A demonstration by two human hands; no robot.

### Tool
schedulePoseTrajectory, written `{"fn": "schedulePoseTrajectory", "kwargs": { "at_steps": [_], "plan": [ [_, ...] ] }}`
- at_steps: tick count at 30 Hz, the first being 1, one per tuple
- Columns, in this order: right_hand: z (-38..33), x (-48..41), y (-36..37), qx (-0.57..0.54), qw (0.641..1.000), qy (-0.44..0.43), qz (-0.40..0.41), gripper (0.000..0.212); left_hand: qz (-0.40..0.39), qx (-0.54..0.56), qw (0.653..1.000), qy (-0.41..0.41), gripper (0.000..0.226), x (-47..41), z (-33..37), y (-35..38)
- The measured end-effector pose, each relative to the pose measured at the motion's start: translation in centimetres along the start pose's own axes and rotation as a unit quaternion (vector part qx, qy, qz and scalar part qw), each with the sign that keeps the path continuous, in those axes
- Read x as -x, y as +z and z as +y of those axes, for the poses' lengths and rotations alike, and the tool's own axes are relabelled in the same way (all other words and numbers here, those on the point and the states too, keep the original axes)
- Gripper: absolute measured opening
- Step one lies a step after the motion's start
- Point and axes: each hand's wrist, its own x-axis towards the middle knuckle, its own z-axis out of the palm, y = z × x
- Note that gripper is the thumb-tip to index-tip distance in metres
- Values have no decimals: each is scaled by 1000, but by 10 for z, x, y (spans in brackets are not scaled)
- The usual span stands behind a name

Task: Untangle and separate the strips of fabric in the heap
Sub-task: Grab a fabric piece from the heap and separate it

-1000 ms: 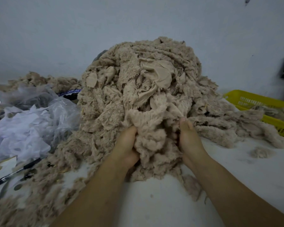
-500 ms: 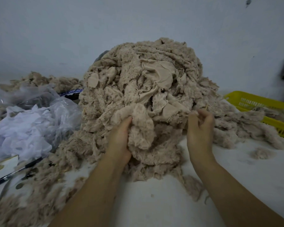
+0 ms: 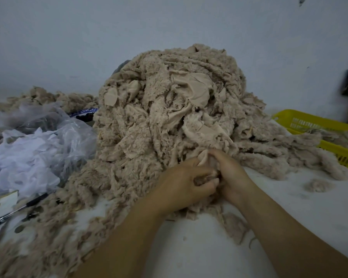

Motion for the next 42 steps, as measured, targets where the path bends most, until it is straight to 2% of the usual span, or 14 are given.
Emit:
{"fn": "schedulePoseTrajectory", "kwargs": {
  "at_steps": [2, 4, 6, 8, 10, 13, 15, 19, 23, 24, 28, 32, 37, 42],
  "plan": [
    [-3, 1, -4, -51, 998, 21, 18, 36, 20, 93, 995, -26, 32, 2, 2, -2],
    [-6, 1, -3, -98, 995, 8, 7, 46, 90, 187, 975, -78, 39, 4, 2, -7],
    [-7, 2, -3, -131, 991, -6, -21, 51, 179, 210, 952, -130, 37, 3, 0, -10],
    [-7, 4, -2, -148, 988, -8, -40, 50, 208, 206, 938, -184, 25, -1, -8, -11],
    [-6, 6, 0, -148, 987, -5, -59, 47, 177, 244, 925, -233, 29, -3, -11, -13],
    [-6, 9, 2, -131, 989, -1, -69, 45, 106, 301, 911, -260, 70, -2, -8, -10],
    [-7, 9, 2, -130, 989, 4, -64, 46, 75, 314, 911, -258, 61, -1, -5, -9],
    [-8, 5, 0, -147, 989, -7, -26, 42, 80, 404, 867, -282, 11, 0, -4, -12],
    [-7, 4, 1, -172, 985, -8, -22, 40, 111, 531, 787, -295, 22, -1, -1, -21],
    [-6, 5, 2, -157, 987, -9, -28, 43, 119, 538, 782, -292, 23, -1, -2, -21],
    [-1, 12, 8, -52, 993, -18, -105, 56, 127, 488, 816, -282, 25, -1, 0, -18],
    [4, 11, 12, 15, 995, -77, -66, 30, 64, 473, 838, -263, 33, 1, 3, -16],
    [2, 7, 10, -38, 997, -68, 6, 29, -18, 487, 829, -274, 40, 0, 4, -18],
    [-7, -2, -3, -147, 983, -34, 104, 22, -1, 576, 778, -252, 9, 4, -2, -28]
  ]
}}
